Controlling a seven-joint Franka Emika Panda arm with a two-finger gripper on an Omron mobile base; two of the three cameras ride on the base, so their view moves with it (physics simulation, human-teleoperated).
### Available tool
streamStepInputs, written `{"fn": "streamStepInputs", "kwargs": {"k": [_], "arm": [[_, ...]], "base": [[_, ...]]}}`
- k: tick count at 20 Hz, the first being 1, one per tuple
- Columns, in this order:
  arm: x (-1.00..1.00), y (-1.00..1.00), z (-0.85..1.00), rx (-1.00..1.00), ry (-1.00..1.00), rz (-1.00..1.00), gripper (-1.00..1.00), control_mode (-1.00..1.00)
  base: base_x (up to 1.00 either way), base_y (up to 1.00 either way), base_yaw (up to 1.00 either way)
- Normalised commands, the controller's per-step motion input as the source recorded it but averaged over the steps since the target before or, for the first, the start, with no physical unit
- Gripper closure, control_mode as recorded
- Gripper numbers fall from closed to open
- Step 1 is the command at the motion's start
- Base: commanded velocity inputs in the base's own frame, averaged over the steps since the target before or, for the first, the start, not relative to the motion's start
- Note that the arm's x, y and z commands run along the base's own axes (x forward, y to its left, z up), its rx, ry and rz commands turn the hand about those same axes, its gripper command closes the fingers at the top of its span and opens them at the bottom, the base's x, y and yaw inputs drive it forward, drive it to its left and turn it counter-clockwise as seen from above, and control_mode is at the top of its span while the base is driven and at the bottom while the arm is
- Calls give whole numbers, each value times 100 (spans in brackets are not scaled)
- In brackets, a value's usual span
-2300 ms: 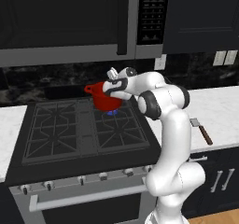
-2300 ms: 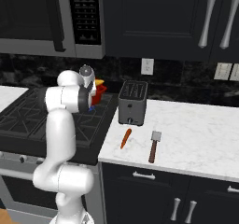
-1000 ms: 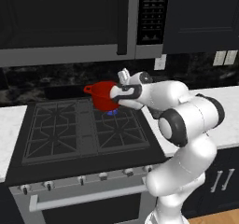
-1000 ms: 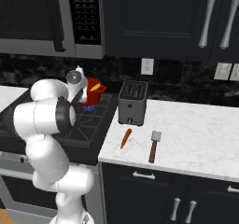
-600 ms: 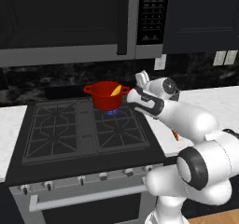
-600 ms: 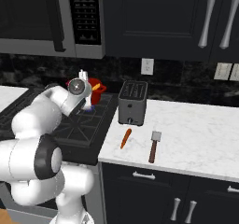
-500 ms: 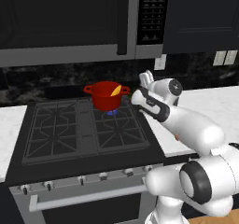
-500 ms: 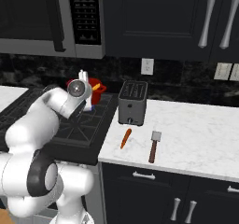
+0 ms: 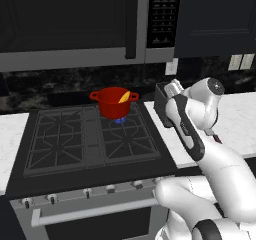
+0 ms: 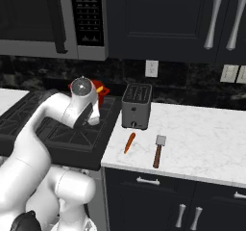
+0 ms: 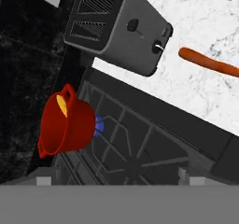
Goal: Put the corn and carrot in the pot. Retrieve the spatula and lightly stir the vegetables in the pot.
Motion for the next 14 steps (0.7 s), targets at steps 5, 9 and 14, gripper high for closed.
{"fn": "streamStepInputs", "kwargs": {"k": [5,9,14], "arm": [[-69,-57,-47,-20,15,41,-100,-100],[-32,-55,-66,-20,2,55,-100,-100],[4,-5,-64,-23,1,39,-100,-100]], "base": [[0,0,0],[0,0,0],[0,0,0]]}}
